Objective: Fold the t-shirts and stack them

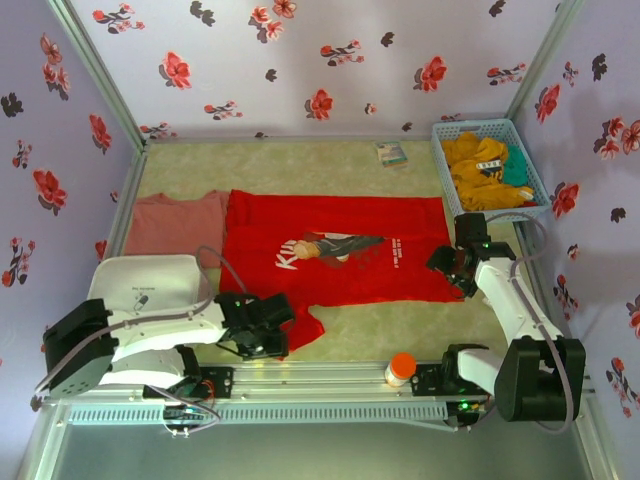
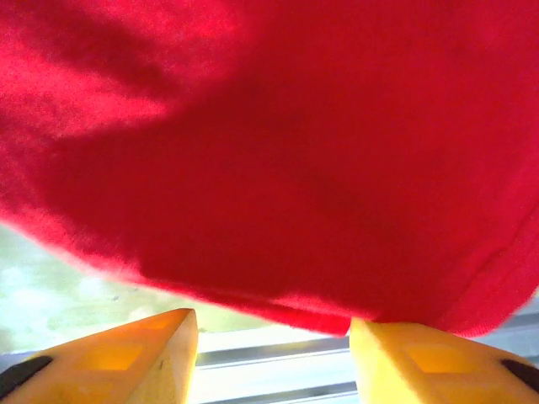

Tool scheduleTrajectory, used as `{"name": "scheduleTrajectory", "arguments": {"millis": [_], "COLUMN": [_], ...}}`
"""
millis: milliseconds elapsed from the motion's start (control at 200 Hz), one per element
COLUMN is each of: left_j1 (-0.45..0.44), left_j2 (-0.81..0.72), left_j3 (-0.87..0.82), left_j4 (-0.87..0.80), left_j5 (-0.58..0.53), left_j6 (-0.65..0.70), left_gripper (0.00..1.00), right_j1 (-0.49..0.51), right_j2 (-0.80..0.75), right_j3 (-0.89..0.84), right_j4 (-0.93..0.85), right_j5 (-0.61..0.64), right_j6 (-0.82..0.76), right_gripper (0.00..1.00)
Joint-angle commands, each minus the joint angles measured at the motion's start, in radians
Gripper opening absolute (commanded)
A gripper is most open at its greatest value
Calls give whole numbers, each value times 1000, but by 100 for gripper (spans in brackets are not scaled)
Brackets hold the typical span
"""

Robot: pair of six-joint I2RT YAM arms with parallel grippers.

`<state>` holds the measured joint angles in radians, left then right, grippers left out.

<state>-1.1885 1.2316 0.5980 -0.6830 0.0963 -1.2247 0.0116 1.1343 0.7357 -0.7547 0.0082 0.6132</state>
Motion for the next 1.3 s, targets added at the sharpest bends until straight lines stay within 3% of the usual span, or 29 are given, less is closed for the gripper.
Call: {"name": "scheduleTrajectory", "arguments": {"millis": [0, 265, 695, 1160, 1265, 1295], "left_j1": [-7, -8, -8, 37, 49, 51], "left_j2": [59, 146, 126, 8, -29, -38], "left_j3": [52, 74, 121, 278, 268, 264], "left_j4": [12, -3, -145, -410, -421, -423], "left_j5": [-35, -33, -59, -113, -107, -101], "left_j6": [9, 27, 65, 180, 191, 191], "left_gripper": [51, 41, 0, 0, 0, 0], "right_j1": [-11, -16, -16, -16, -16, -16], "right_j2": [13, 19, 131, 167, 182, 181], "right_j3": [-23, -60, -136, -137, -141, -143], "right_j4": [-24, -27, 78, 126, 137, 138], "right_j5": [32, 55, 30, 48, 41, 38], "right_j6": [13, 55, 68, 48, 49, 49], "right_gripper": [79, 66, 46, 31, 22, 15]}}
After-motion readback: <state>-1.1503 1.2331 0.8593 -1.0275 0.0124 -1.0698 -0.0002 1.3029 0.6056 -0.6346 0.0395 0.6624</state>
